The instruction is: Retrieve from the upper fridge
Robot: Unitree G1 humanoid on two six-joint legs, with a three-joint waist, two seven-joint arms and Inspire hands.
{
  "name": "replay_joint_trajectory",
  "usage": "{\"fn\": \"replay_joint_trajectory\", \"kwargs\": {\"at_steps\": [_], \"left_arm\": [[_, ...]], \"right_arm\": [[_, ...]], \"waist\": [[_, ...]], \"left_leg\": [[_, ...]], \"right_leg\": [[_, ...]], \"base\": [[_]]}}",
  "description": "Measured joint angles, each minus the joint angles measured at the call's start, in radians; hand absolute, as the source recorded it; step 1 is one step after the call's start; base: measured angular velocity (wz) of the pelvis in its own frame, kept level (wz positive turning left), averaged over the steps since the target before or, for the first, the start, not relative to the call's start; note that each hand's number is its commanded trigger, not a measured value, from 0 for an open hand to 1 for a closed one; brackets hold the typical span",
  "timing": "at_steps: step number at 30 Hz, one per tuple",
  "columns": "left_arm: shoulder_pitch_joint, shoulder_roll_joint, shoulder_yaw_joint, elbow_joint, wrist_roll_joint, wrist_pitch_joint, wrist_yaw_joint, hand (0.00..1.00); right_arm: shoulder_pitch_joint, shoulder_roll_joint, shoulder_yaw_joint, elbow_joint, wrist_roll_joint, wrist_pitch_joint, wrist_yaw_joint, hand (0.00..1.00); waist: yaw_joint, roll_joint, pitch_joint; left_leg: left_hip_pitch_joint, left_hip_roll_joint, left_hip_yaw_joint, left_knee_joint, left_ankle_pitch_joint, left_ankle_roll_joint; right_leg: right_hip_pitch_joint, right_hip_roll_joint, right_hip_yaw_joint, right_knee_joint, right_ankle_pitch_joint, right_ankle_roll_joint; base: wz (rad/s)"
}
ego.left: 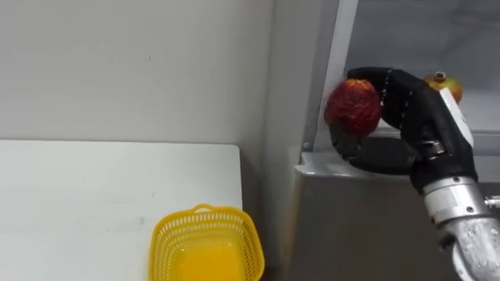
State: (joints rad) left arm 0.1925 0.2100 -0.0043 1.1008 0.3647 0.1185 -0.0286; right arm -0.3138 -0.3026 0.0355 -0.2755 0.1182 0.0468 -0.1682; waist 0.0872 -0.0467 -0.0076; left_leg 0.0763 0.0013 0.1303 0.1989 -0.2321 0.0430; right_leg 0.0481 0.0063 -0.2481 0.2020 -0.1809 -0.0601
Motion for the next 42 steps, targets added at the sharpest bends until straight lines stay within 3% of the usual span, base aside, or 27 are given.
{"fn": "replay_joint_trajectory", "kwargs": {"at_steps": [3, 10, 14, 18, 21, 24, 28, 30, 38, 42], "left_arm": [[-0.003, 0.000, 0.000, 0.025, -0.004, -0.022, 0.000, 0.00], [-0.007, -0.008, -0.017, 0.060, -0.006, -0.039, 0.005, 0.00], [-0.025, -0.012, -0.050, 0.059, -0.005, -0.040, 0.009, 0.00], [-0.037, -0.013, -0.057, 0.062, -0.002, -0.043, 0.015, 0.00], [-0.056, -0.012, -0.062, 0.067, -0.002, -0.045, 0.017, 0.00], [-0.076, -0.007, -0.082, 0.067, -0.007, -0.062, 0.019, 0.00], [-0.103, 0.002, -0.099, 0.078, -0.005, -0.069, 0.014, 0.00], [-0.126, 0.002, -0.098, 0.108, -0.005, -0.069, 0.008, 0.00], [-0.119, 0.009, -0.090, 0.115, 0.001, -0.064, -0.014, 0.00], [-0.110, 0.010, -0.068, 0.111, 0.001, -0.061, -0.029, 0.00]], "right_arm": [[0.023, 0.008, 0.026, -0.074, -0.030, -0.030, -0.002, 1.00], [0.049, 0.049, 0.107, -0.183, -0.263, -0.113, -0.001, 1.00], [0.060, 0.066, 0.149, -0.186, -0.364, -0.120, 0.019, 1.00], [0.060, 0.065, 0.195, -0.190, -0.449, -0.120, 0.044, 1.00], [0.059, 0.063, 0.220, -0.191, -0.496, -0.121, 0.063, 1.00], [0.057, 0.055, 0.232, -0.189, -0.514, -0.121, 0.064, 1.00], [0.028, 0.023, 0.277, -0.133, -0.543, -0.134, 0.061, 1.00], [0.003, 0.021, 0.297, -0.065, -0.580, -0.137, 0.062, 1.00], [-0.041, 0.019, 0.300, 0.189, -0.669, -0.124, 0.077, 1.00], [-0.074, 0.004, 0.299, 0.307, -0.679, -0.118, 0.077, 1.00]], "waist": [[0.000, 0.005, 0.0025], [0.000, 0.022, -0.0021], [0.002, 0.027, 0.0009], [0.010, 0.022, -0.0022], [0.025, 0.010, -0.0044], [0.051, -0.005, -0.0007], [0.066, -0.036, 0.0169], [0.079, -0.041, 0.0198], [0.122, -0.060, 0.0111], [0.159, -0.075, 0.0247]], "left_leg": [[0.002, 0.000, 0.004, -0.001, 0.000, 0.000], [-0.003, 0.003, 0.006, -0.003, 0.000, 0.000], [-0.016, 0.002, 0.006, -0.003, -0.001, 0.000], [-0.023, 0.002, 0.007, 0.000, 0.000, 0.000], [-0.026, 0.002, 0.006, 0.002, 0.000, 0.000], [-0.027, 0.002, 0.006, 0.006, 0.000, 0.000], [-0.032, 0.002, 0.000, 0.008, 0.000, 0.000], [-0.033, 0.001, -0.002, 0.008, -0.001, 0.001], [-0.039, -0.006, -0.050, 0.006, 0.007, -0.001], [-0.031, -0.007, -0.057, 0.004, 0.009, -0.002]], "right_leg": [[0.000, 0.001, 0.001, 0.000, 0.000, 0.000], [-0.010, 0.001, 0.001, 0.007, 0.000, 0.000], [-0.024, -0.002, -0.001, 0.019, 0.001, -0.001], [-0.031, -0.002, 0.000, 0.018, 0.002, -0.003], [-0.033, -0.002, 0.000, 0.019, 0.002, -0.003], [-0.033, -0.002, -0.001, 0.019, 0.002, -0.003], [-0.031, -0.003, -0.008, 0.018, 0.002, -0.003], [-0.032, -0.004, -0.008, 0.017, 0.002, -0.003], [-0.026, -0.009, -0.052, 0.004, 0.001, 0.000], [-0.015, -0.009, -0.057, 0.000, 0.000, 0.001]], "base": [[0.00], [0.00], [0.00], [0.00], [0.00], [0.00], [0.04], [0.02], [0.17], [0.04]]}}
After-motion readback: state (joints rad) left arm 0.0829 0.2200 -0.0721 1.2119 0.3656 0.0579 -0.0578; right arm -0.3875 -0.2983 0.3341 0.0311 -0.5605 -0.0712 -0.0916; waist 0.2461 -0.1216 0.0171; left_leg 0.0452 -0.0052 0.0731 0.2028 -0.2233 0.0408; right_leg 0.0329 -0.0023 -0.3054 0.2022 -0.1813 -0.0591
